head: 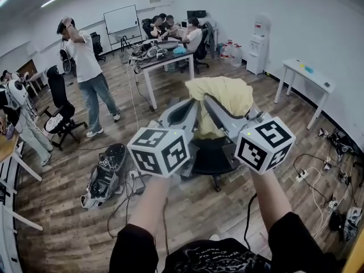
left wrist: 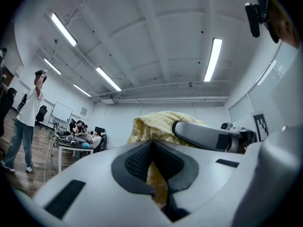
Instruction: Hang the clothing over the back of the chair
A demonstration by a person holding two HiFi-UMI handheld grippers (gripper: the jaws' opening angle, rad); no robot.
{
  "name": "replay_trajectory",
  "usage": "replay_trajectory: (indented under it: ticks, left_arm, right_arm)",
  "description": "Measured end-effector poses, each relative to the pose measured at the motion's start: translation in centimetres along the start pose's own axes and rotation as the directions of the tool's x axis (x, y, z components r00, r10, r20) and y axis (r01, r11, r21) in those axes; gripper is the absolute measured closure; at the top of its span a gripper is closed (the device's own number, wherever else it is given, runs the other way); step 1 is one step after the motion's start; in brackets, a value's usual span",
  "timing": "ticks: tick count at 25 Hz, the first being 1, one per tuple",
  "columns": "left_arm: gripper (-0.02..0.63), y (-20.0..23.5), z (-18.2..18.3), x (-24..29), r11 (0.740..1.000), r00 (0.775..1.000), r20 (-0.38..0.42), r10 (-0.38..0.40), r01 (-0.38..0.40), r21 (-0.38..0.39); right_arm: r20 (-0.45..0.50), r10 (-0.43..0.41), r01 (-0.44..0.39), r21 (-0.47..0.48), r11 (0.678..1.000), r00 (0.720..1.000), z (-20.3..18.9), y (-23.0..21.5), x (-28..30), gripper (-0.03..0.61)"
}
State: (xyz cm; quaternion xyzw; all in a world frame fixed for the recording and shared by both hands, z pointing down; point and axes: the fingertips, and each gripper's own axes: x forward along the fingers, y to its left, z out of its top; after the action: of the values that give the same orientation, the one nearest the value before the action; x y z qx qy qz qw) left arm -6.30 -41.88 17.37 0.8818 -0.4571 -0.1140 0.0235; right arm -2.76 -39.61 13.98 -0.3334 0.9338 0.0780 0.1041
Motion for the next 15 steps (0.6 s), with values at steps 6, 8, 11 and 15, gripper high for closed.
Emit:
replay_trajectory:
  ticks: [6, 8, 11, 15]
  left_arm:
    - [0.603, 1.4, -2.6, 1.1, 1.0, 0.997, -0.079, 0.021, -0.021, 0.009]
    - [0.603, 1.6, -3.6, 1.1, 1.0, 0.995, -0.094, 0.012, -0.014, -0.016]
    - [0.603, 1.7, -4.5, 0.9, 0.998, 0.996, -0.088, -0.002, -0.005, -0.07]
    - [0.603, 1.5, -5.5, 0.3, 0.997, 0.993, -0.116, 0.001, -0.01, -0.073]
  right_arm:
    - [-0.049, 0.011, -0.009, 0.053, 0.999, 0.999, -2.8, -1.3, 0.7, 0.44]
    - [-0.065, 0.012, -0.008, 0.074, 0.997, 0.998, -3.8, -1.4, 0.4, 0.44]
    - [-0.084, 0.013, -0.007, 0.077, 0.997, 0.996, -4.6, -1.1, -0.1, 0.44]
    - [-0.097, 0.019, -0.008, 0.116, 0.993, 0.995, -5.5, -0.8, -0.5, 0.44]
